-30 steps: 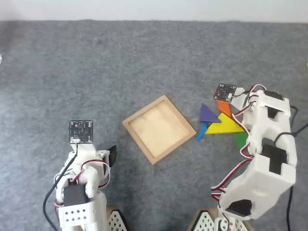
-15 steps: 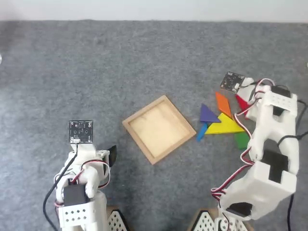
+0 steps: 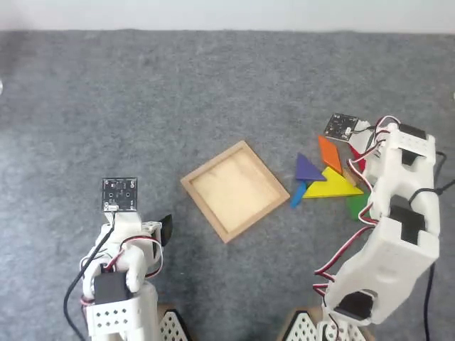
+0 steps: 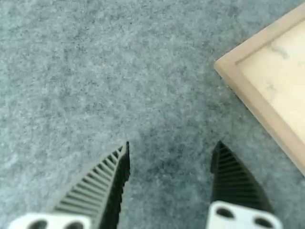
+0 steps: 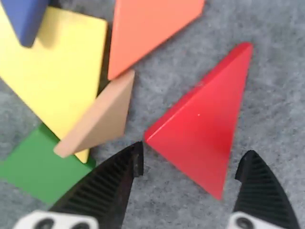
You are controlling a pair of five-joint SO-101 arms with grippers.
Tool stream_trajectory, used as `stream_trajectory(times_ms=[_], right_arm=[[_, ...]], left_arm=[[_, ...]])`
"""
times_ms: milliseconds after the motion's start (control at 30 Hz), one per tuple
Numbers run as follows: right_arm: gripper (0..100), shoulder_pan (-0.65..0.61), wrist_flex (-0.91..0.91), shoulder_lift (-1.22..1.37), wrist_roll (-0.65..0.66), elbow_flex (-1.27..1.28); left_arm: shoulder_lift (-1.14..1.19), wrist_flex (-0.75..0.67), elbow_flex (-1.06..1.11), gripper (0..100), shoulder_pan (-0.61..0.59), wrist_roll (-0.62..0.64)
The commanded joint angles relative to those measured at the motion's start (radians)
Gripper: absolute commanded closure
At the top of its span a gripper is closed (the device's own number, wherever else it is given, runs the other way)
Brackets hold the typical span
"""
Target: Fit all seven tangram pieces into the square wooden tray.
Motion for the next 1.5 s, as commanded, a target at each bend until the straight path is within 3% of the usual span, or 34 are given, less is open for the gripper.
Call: stream_trajectory(times_ms=[0,233,600,767,1067,1367,1467], right_arm=[[66.9,-0.016,0.005,-0.008,0.003,-0.058],[66.9,-0.058,0.019,-0.008,-0.095,-0.054],[66.9,-0.039,0.013,-0.007,-0.094,-0.018],[66.9,0.015,0.012,-0.007,-0.009,-0.018],[66.9,-0.039,0.012,0.036,-0.011,-0.025],[67.1,-0.062,-0.094,0.051,-0.112,-0.023],[74.3,-0.058,-0.096,0.051,-0.112,-0.023]], left_arm=[[-0.021,0.005,-0.022,73,-0.003,0.008],[-0.021,0.005,-0.022,73,-0.003,0.008],[-0.021,0.005,-0.022,73,-0.003,0.008],[-0.021,0.005,-0.022,73,-0.003,0.008],[-0.021,0.005,-0.022,73,-0.003,0.008],[-0.021,0.005,-0.022,73,-0.003,0.008],[-0.021,0.005,-0.022,73,-0.003,0.008]])
